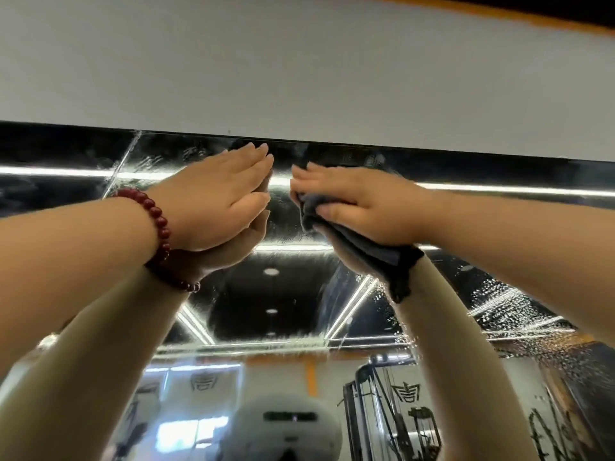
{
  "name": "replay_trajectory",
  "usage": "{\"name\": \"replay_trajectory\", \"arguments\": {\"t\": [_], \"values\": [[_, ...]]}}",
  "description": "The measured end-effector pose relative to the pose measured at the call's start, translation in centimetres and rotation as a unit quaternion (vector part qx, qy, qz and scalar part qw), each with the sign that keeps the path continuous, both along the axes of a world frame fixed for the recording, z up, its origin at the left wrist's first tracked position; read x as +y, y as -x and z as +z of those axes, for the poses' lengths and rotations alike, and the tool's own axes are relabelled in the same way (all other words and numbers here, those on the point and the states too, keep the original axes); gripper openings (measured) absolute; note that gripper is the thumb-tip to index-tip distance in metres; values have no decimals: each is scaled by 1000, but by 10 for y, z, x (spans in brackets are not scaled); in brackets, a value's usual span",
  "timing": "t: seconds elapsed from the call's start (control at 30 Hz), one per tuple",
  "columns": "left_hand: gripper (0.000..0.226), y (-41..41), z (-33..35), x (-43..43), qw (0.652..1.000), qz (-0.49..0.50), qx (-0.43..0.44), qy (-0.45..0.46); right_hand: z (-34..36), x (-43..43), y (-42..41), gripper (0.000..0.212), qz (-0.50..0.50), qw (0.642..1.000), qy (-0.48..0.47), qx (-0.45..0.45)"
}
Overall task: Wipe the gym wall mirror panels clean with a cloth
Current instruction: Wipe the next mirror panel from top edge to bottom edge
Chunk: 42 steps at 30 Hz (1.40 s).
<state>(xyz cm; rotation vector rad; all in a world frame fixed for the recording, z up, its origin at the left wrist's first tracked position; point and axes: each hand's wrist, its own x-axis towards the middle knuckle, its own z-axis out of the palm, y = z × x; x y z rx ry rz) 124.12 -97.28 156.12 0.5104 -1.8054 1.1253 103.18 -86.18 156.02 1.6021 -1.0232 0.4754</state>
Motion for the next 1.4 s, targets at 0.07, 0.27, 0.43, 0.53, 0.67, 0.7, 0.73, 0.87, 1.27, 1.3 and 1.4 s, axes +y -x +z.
{"name": "replay_trajectory", "arguments": {"t": [0.07,0.27,0.43,0.53,0.67,0.7,0.73,0.87,1.27,1.3,1.4], "values": [[81,1,-1,1,1000,3,-1,-1,-8,1,4,49,2,1000,-19,16],[80,0,0,-1,1000,0,0,9,47,8,-2,44,45,985,82,-147],[79,-1,0,-3,1000,-3,-4,14,32,0,-3,45,17,996,41,-82],[79,-1,0,-2,1000,-1,-4,16,-12,-3,1,44,28,998,-21,47],[79,0,-5,4,999,3,-3,36,-27,2,5,47,-6,993,-59,102],[79,-1,-7,5,999,0,-3,44,-19,3,4,47,2,996,-50,74],[79,-2,-9,6,999,-3,-6,44,-8,5,3,47,10,999,-27,32],[79,-8,-24,6,1000,-14,-14,-11,41,5,-8,48,-7,992,48,-114],[92,3,-60,15,998,-19,-58,-5,-83,1,14,52,7,988,-46,150],[93,6,-65,17,998,-22,-61,-6,-77,4,11,52,2,992,-45,117],[93,8,-77,18,998,-24,-51,-8,-40,8,7,52,6,999,-1,-31]]}}
